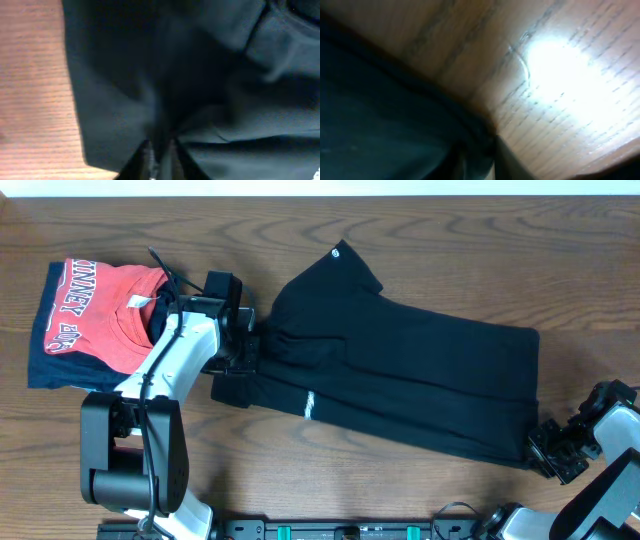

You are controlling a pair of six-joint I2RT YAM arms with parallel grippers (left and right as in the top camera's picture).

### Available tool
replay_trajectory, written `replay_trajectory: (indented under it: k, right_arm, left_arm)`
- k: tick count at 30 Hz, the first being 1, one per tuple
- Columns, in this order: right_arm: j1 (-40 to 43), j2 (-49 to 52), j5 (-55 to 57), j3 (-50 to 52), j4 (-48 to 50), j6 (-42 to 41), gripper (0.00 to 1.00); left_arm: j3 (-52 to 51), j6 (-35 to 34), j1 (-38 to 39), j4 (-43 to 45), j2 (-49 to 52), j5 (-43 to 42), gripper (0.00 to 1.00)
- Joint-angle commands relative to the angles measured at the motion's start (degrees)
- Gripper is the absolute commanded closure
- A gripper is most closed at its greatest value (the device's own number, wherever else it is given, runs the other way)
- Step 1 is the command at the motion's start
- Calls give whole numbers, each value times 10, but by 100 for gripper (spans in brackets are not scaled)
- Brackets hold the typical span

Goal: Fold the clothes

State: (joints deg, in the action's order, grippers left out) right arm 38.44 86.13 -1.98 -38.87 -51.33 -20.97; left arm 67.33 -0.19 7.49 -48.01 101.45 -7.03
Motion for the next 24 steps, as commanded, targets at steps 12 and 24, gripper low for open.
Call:
replay_trajectory:
  k: [12, 24]
  right_arm:
    - [2, -35, -85, -118, -67, 36, 59]
    - [-25, -149, -209, -194, -153, 112, 39]
  left_arm:
    - [76, -4, -4, -108, -13, 17, 37]
    - [119, -27, -4, -168, -15, -39, 37]
